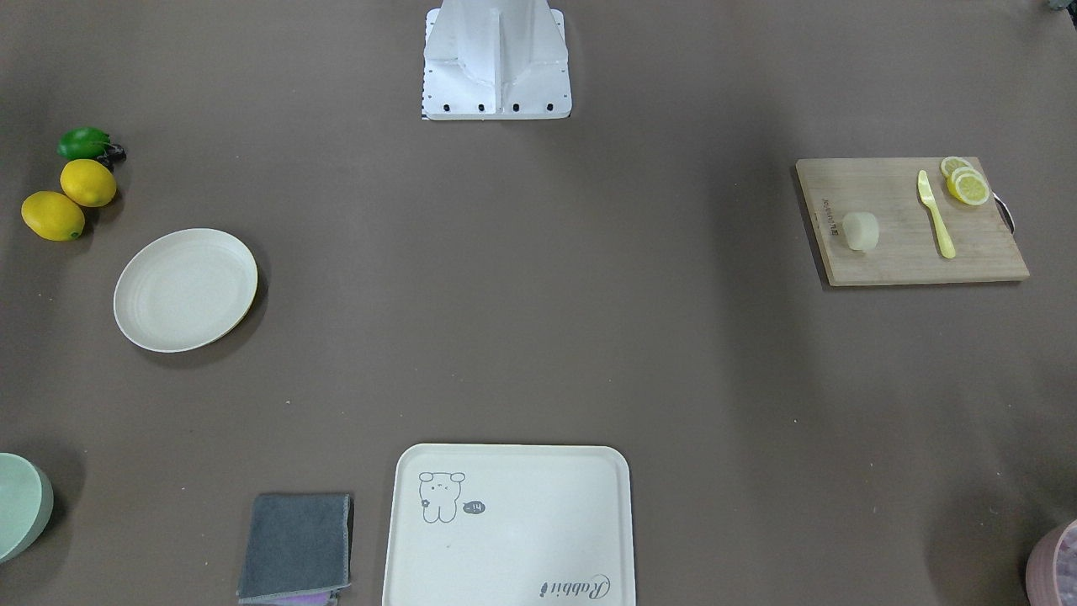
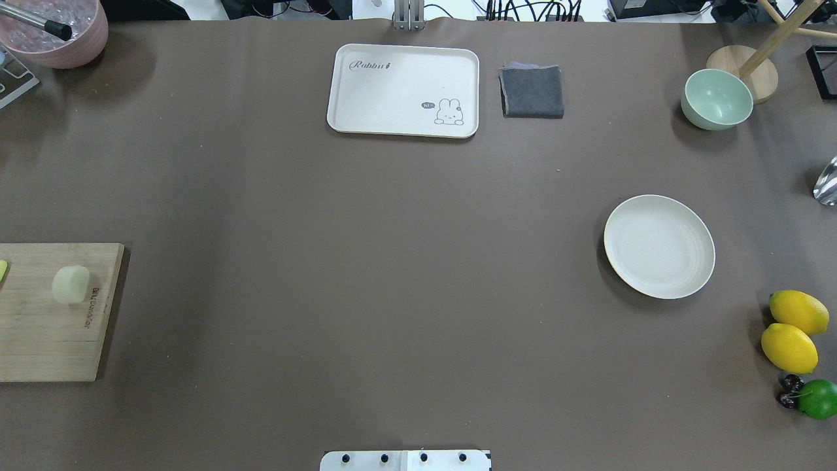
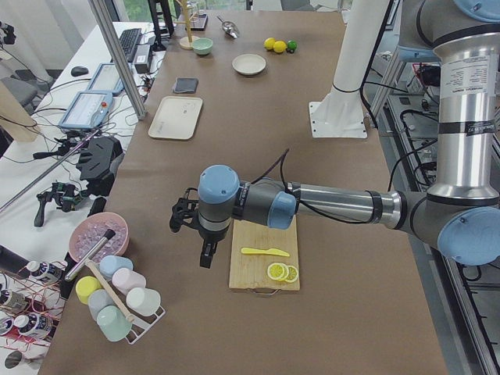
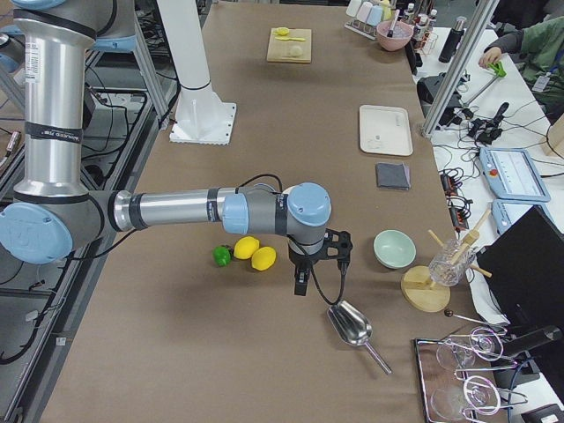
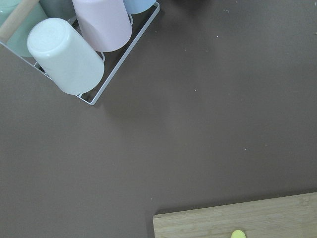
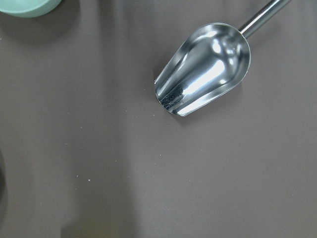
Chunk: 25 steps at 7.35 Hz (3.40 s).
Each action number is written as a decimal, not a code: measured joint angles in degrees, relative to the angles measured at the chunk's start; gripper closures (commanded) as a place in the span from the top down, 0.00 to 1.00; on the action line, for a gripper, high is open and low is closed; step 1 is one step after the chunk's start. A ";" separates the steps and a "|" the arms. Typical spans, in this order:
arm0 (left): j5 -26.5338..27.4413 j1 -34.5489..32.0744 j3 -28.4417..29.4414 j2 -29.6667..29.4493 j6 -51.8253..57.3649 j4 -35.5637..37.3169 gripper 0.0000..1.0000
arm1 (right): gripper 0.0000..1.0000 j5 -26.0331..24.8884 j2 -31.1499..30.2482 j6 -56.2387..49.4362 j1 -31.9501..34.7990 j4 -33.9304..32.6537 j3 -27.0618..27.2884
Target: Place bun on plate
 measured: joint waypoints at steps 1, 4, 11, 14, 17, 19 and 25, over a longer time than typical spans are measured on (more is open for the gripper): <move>0.00 -0.14 0.01 -0.01 0.00 -0.01 0.98 | 1.00 0.06 -0.09 0.02 0.01 0.00 0.07; 0.00 -0.15 0.25 -0.01 -0.15 0.11 0.98 | 1.00 0.34 -0.19 0.03 0.01 -0.06 -0.25; 0.16 0.10 0.79 0.03 -0.19 0.13 0.98 | 1.00 0.64 -0.20 -0.06 0.01 0.00 0.11; 0.10 0.22 0.69 -0.01 0.03 0.11 0.98 | 1.00 0.64 -0.29 -0.16 0.04 0.00 0.07; -0.15 0.37 0.59 -0.25 0.09 0.11 0.98 | 1.00 0.62 -0.07 -0.11 0.09 0.00 -0.04; -0.49 0.42 0.41 -0.39 0.03 0.06 0.98 | 1.00 0.56 -0.07 0.00 0.09 0.00 -0.16; -0.67 1.15 0.50 -0.05 0.20 -5.04 0.98 | 1.00 1.25 0.08 0.12 1.98 -0.01 0.35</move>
